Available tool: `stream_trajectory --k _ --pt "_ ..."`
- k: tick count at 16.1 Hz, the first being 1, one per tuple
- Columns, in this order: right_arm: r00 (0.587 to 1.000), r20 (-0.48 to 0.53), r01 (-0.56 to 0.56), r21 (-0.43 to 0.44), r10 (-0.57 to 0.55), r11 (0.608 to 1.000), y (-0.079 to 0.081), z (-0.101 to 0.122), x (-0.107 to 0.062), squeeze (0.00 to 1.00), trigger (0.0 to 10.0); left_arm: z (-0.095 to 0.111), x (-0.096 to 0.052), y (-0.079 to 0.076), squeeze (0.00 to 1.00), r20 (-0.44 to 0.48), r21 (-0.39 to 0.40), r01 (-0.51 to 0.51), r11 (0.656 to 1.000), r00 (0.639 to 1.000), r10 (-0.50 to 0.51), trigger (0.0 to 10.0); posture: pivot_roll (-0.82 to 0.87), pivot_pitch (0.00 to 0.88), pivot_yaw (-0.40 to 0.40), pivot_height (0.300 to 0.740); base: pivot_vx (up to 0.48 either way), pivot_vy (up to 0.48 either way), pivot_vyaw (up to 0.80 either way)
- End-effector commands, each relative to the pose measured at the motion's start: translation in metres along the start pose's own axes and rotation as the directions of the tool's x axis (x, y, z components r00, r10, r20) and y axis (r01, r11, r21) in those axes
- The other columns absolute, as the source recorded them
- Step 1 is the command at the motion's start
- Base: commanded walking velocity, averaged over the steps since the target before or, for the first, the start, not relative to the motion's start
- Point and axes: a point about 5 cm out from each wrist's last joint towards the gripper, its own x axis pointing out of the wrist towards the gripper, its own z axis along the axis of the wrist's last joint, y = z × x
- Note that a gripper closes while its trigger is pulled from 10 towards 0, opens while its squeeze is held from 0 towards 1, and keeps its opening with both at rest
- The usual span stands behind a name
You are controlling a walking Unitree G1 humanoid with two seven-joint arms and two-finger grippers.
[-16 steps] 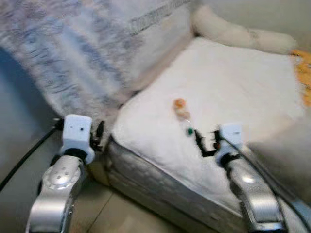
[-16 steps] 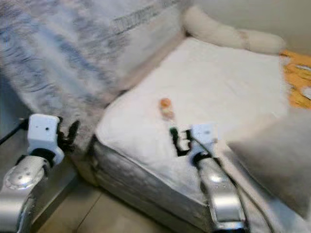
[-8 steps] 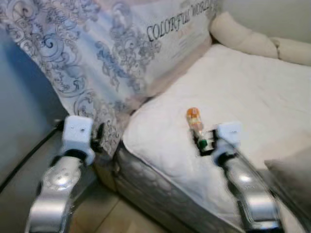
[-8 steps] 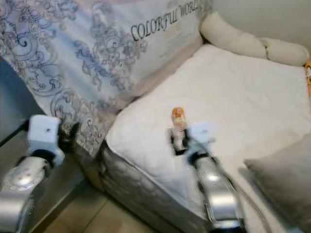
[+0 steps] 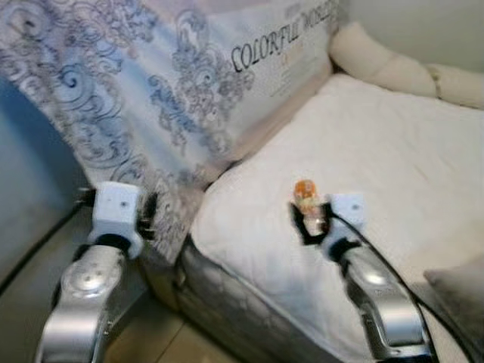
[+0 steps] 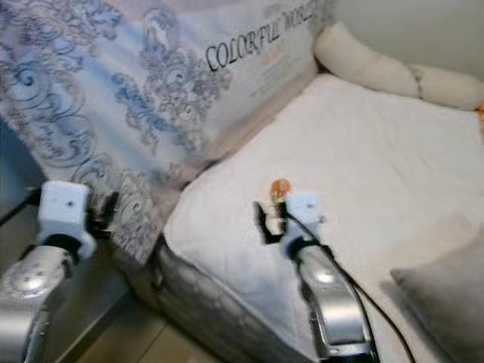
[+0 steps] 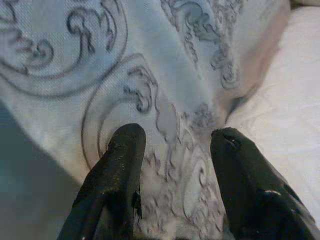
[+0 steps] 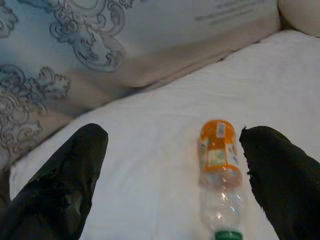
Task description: Clean up the room
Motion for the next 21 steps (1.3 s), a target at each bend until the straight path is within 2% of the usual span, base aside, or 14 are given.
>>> stream_trajectory --k 1,3,6,8,9,10,11,14,16,18,20,21 --pt "0.996 -0.043 0.076 0.019 -0.075 0.997 -0.016 -0.003 0.0 0.0 10.0 0.004 0.002 -0.012 0.0 0.007 0.011 0.07 0.997 0.997 -0.071 10.0 -0.04 0.0 -0.008 0.74 0.0 0.0 0.0" --pt "0.986 -0.125 0.111 0.022 -0.108 0.994 -0.021 -0.009 0.009 0.0 10.0 0.005 0.003 -0.024 0.0 -0.002 0.05 0.19 0.981 0.982 -0.19 10.0 -0.04 0.0 -0.004 0.74 0.0 0.0 0.0" --pt "0.967 -0.233 0.094 -0.048 -0.103 0.994 -0.026 -0.014 0.029 0.0 10.0 0.002 0.006 -0.038 0.0 -0.073 0.053 0.35 0.935 0.935 -0.346 10.0 -0.04 0.0 0.0 0.74 0.0 0.0 0.0" --pt "0.956 -0.277 0.085 -0.074 -0.102 0.994 -0.03 -0.014 0.042 0.0 10.0 0.002 0.008 -0.043 0.0 -0.092 0.063 0.411 0.909 0.91 -0.405 10.0 -0.04 0.0 0.002 0.74 0.0 0.0 0.0" --pt "0.946 -0.311 0.068 -0.095 -0.095 0.993 -0.033 -0.011 0.059 0.79 10.0 0.004 0.012 -0.048 0.0 -0.105 0.088 0.469 0.879 0.882 -0.46 10.0 -0.03 0.0 0.004 0.74 0.0 0.0 0.0" --pt "0.94 -0.328 0.058 -0.118 -0.094 0.991 -0.034 -0.009 0.066 0.97 10.0 0.007 0.013 -0.051 0.0 -0.108 0.113 0.512 0.852 0.858 -0.502 10.0 -0.03 0.0 0.004 0.74 0.0 0.0 0.0" --pt "0.931 -0.354 0.042 -0.137 -0.088 0.99 -0.038 -0.002 0.079 1.0 10.0 0.015 0.014 -0.057 0.0 -0.096 0.129 0.575 0.808 0.818 -0.566 10.0 -0.02 0.0 0.001 0.74 0.0 0.0 0.0" --pt "0.915 -0.378 0.076 -0.176 -0.139 0.981 -0.051 0.008 0.091 1.0 10.0 0.024 0.016 -0.059 0.0 -0.085 0.157 0.624 0.765 0.781 -0.619 10.0 -0.01 0.032 -0.007 0.74 0.0 0.0 0.0" --pt "0.894 -0.405 0.116 -0.206 -0.192 0.972 -0.063 0.009 0.092 1.0 10.0 0.026 0.016 -0.056 0.0 -0.1 0.173 0.652 0.738 0.757 -0.645 10.0 0.01 0.075 -0.015 0.74 0.0 0.0 0.0" --pt "0.859 -0.463 0.144 -0.194 -0.219 0.97 -0.071 -0.001 0.087 1.0 10.0 0.027 0.011 -0.054 0.0 -0.118 0.174 0.694 0.699 0.719 -0.685 10.0 0.02 0.111 -0.012 0.74 0.0 0.0 0.0" --pt "0.845 -0.489 0.152 -0.171 -0.217 0.974 -0.073 -0.009 0.084 0.0 10.0 0.025 0.008 -0.054 0.0 -0.133 0.175 0.708 0.684 0.705 -0.696 10.0 0.03 0.125 -0.006 0.74 0.0 0.0 0.0" --pt "0.839 -0.5 0.159 -0.154 -0.216 0.975 -0.073 -0.014 0.082 0.0 10.0 0.025 0.008 -0.054 0.0 -0.137 0.176 0.711 0.68 0.702 -0.699 10.0 0.03 0.128 -0.006 0.74 0.0 0.0 0.0"
